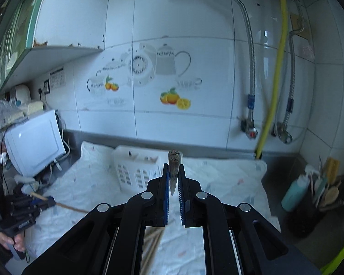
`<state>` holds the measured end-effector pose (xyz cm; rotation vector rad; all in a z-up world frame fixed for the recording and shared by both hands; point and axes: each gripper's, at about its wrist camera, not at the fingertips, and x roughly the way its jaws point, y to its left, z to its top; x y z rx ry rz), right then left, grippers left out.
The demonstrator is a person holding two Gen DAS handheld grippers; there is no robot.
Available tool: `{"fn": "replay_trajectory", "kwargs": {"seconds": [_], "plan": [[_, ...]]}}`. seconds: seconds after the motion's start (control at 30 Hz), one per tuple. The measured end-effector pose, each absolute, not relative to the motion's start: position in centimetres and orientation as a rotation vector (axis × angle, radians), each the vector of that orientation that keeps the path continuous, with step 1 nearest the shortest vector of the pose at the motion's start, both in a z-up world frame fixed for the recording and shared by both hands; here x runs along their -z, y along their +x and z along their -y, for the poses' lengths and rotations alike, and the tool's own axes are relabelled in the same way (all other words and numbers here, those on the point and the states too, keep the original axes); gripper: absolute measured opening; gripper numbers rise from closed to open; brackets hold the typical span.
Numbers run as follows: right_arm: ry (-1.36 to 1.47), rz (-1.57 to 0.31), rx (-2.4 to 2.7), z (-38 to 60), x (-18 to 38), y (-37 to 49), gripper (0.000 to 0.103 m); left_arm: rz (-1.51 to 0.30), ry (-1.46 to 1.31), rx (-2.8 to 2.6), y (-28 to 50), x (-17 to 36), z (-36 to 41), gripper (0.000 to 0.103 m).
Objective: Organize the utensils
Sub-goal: 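Lift the chopstick into the white holder with the left gripper while the right gripper drops its chopstick in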
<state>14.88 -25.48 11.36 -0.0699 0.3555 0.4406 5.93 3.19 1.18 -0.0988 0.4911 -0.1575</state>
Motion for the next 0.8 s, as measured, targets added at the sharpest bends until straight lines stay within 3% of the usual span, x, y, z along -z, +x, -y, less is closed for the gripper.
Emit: {"fn": "replay_trajectory", "kwargs": {"seconds": [0.2,0.5,0.6,0.7,0.8], "plan": [[-0.076,-0.384,-0.461,23.0,-13.6,20.6,0.007,-0.476,-0.093,0.169,7.6,-3.0,-3.4,0.005],[-0.140,-0.564,-0.461,18.8,-10.0,28.3,0.007,-0.382,-0.075,0.184,10.3,-8.0,-3.8,0.005],[-0.132,-0.561,-0.454,18.9,-9.5,28.8,0.015,-0.330,-0.079,0.188,11.6,-10.6,-4.0,0.005],[-0.142,-0.520,-0.424,19.2,-9.6,28.2,0.038,-0.267,-0.057,0.185,13.0,-13.3,-3.7,0.005],[-0.159,-0.478,-0.403,19.9,-10.0,27.0,0.040,-0.217,-0.048,0.178,14.8,-15.6,-3.3,0.005]]}}
